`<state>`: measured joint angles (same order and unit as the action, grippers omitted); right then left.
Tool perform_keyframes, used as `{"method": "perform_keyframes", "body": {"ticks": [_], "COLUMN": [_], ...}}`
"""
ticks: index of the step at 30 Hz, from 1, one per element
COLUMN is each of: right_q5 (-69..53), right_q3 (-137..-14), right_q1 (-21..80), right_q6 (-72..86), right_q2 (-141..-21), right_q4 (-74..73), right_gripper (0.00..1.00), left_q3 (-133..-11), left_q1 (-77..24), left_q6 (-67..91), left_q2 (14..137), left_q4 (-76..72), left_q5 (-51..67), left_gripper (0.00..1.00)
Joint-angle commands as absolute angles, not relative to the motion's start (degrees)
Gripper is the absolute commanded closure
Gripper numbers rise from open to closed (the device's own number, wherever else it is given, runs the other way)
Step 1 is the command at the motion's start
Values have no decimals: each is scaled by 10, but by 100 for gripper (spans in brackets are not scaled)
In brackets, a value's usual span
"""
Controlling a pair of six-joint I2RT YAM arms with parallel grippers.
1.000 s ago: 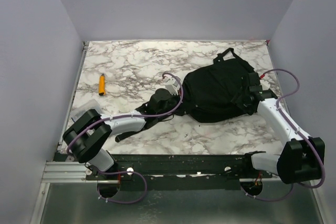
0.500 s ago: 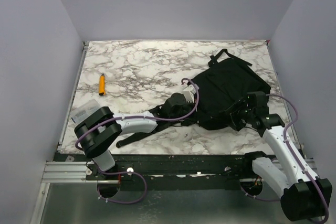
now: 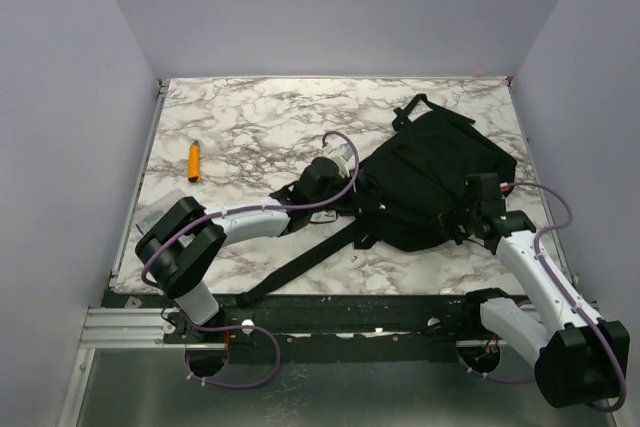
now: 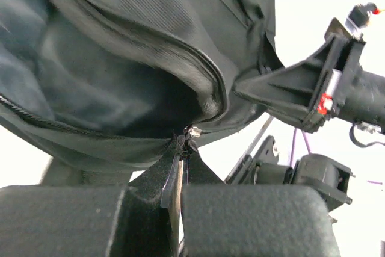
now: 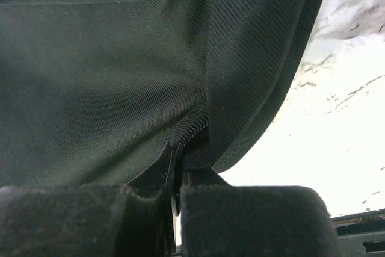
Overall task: Pack the student bag
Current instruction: Zip the student bag at the center of the board.
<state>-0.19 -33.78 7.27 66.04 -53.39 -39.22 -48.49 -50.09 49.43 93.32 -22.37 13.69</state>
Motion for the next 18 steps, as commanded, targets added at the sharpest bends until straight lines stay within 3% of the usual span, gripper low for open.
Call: {"method": "perform_keyframes", "body": {"ticks": [1, 10, 14, 17, 18], "right_q5": [219, 358, 301, 167, 129], "right_q3": [-364, -508, -547, -567, -570], "right_q1": [47, 46, 46, 45, 46], "right_q6": [595, 489, 454, 456, 463], "right_q2": [-530, -546, -597, -603, -597], "right_q4": [-451, -475, -507, -550, -564], "right_gripper": [100, 96, 68, 37, 32], "left_q3": [-572, -561, -569, -582, -590], "left_q1": [-414, -413, -445, -484, -492], "left_q6": [447, 422, 450, 465, 470], "left_q2": [943, 927, 925, 928, 932], "left_q4": [-137, -131, -133, -138, -140], "left_q5": [97, 141, 219, 228, 232], "left_gripper": [100, 100, 100, 100, 100]}}
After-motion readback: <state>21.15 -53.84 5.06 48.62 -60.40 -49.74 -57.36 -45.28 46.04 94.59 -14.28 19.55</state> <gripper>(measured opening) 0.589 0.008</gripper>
